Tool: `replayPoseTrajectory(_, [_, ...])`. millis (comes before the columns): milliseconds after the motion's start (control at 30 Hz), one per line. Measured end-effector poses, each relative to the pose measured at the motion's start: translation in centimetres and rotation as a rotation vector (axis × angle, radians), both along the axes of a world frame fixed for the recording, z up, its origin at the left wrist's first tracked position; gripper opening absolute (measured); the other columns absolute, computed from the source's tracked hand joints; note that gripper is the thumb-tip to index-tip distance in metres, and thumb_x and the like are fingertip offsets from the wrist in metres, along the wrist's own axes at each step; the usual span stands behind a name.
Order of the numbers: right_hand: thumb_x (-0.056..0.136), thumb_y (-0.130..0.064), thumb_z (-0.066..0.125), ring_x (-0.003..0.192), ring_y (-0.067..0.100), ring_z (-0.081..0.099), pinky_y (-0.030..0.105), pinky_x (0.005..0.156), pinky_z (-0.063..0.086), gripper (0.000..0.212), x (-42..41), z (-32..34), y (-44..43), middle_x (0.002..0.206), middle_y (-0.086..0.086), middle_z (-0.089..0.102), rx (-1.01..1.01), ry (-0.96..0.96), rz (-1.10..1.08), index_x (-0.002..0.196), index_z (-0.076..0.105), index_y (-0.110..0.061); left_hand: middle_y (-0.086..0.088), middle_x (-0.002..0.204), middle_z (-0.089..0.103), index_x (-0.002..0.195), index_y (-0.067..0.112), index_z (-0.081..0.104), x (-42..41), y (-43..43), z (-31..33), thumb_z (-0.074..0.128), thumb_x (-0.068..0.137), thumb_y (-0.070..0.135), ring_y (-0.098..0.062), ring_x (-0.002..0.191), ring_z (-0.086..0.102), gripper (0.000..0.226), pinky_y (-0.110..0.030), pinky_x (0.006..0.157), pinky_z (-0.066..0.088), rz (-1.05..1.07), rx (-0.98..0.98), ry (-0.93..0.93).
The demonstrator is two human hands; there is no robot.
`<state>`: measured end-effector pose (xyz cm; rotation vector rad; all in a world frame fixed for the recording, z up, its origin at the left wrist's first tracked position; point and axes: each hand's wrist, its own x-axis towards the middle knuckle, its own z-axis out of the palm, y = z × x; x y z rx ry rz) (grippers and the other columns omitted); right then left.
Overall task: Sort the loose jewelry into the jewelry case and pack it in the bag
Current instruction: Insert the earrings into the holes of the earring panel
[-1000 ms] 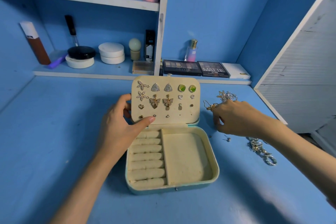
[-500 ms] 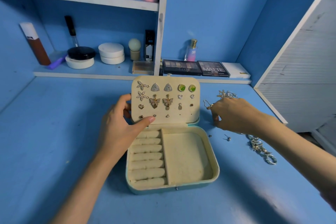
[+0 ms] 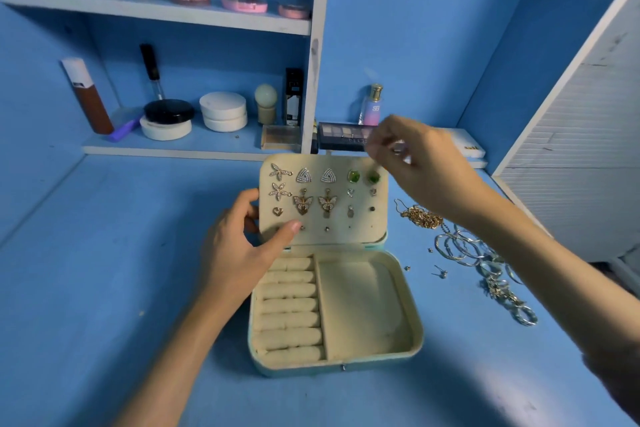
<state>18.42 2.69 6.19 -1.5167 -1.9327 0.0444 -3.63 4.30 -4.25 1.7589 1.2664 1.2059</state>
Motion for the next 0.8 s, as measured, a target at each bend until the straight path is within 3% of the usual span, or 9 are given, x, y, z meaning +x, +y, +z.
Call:
replayPoseTrajectory(100, [0.095,-0.009,0.047,0.072,0.012,0.057,0.012,0.063,0.042,0.008,-2.1,-0.1,0.9,0.091,-0.001,0.064,-0.094,-0.015,0.112,0.096,0.055,-0.008,0.013,0.083,0.067,0.096,0.04,0.059,0.0,-0.2,0.0,0.058,0.066,0.063,-0.017,0.081,0.062,0.038,-0.033,0.07,0.049,0.009,0.003,-0.033])
replayPoseTrajectory(167, [0.095,-0.009,0.043,0.057,0.01,0.053,0.022,0.052,0.04,0.01,-2.9,-0.4,1.2,0.087,0.003,0.066,-0.143,-0.048,0.137,0.092,0.048,-0.016,0.015,0.081,0.065,0.096,0.041,0.06,-0.1,-0.5,0.4,0.054,0.068,0.064,-0.013,0.08,0.06,0.037,-0.025,0.069,0.046,0.002,-0.013,-0.034])
replayPoseTrajectory(233, [0.095,-0.008,0.041,0.05,0.009,0.047,0.02,0.048,0.036,0.014,-3.1,-0.7,1.2,0.081,0.004,0.065,-0.139,-0.037,0.135,0.091,0.044,-0.02,0.014,0.084,0.065,0.099,0.042,0.061,-0.2,-0.9,0.8,0.054,0.07,0.064,-0.012,0.086,0.061,0.037,-0.019,0.069,0.044,0.005,-0.04,-0.025])
replayPoseTrajectory(333, [0.095,-0.008,0.041,0.05,0.012,0.047,0.023,0.051,0.035,0.013,-2.9,-0.7,0.7,0.082,0.003,0.067,-0.129,-0.011,0.128,0.09,0.042,-0.021,0.015,0.098,0.064,0.107,0.042,0.057,0.0,-2.5,2.0,0.063,0.082,0.043,-0.009,0.097,0.057,0.025,-0.012,0.071,0.039,0.123,-0.036,-0.103])
replayPoseTrajectory(433, [0.097,-0.012,0.042,0.053,0.013,0.051,0.026,0.051,0.038,0.009,-2.8,-0.7,0.2,0.082,0.002,0.067,-0.136,-0.008,0.117,0.092,0.044,-0.02,0.011,0.094,0.07,0.102,0.029,0.066,1.0,-5.6,4.0,0.063,0.076,0.024,0.0,0.09,0.062,0.027,-0.01,0.072,0.044,0.115,-0.157,-0.468])
replayPoseTrajectory(533, [0.097,-0.014,0.044,0.064,0.024,0.059,0.032,0.054,0.043,0.005,-2.8,-0.6,-0.3,0.082,0.004,0.066,-0.118,-0.003,0.13,0.096,0.049,-0.015,0.001,0.102,0.074,0.108,0.014,0.067,3.2,-8.5,5.4,0.057,0.079,0.015,-0.009,0.099,0.068,0.031,-0.025,0.08,0.049,-0.129,-0.615,-0.911])
replayPoseTrajectory(633, [0.097,-0.016,0.047,0.067,0.024,0.061,0.031,0.057,0.044,0.004,-2.9,-0.4,-1.1,0.091,-0.001,0.067,-0.101,0.009,0.135,0.095,0.05,-0.015,-0.008,0.114,0.07,0.118,0.005,0.062,4.7,-9.4,5.3,0.046,0.088,0.009,-0.019,0.11,0.065,0.034,-0.033,0.091,0.048,-0.183,-0.914,-1.176])
replayPoseTrajectory(800, [0.096,-0.017,0.05,0.06,0.006,0.057,0.016,0.054,0.041,0.009,-2.9,-0.1,-2.8,0.101,0.002,0.067,-0.092,0.036,0.153,0.09,0.045,-0.022,-0.021,0.121,0.064,0.116,-0.008,0.059,5.6,-9.1,5.2,0.046,0.094,0.005,-0.028,0.112,0.061,0.029,-0.042,0.099,0.045,0.004,-1.04,-1.413])
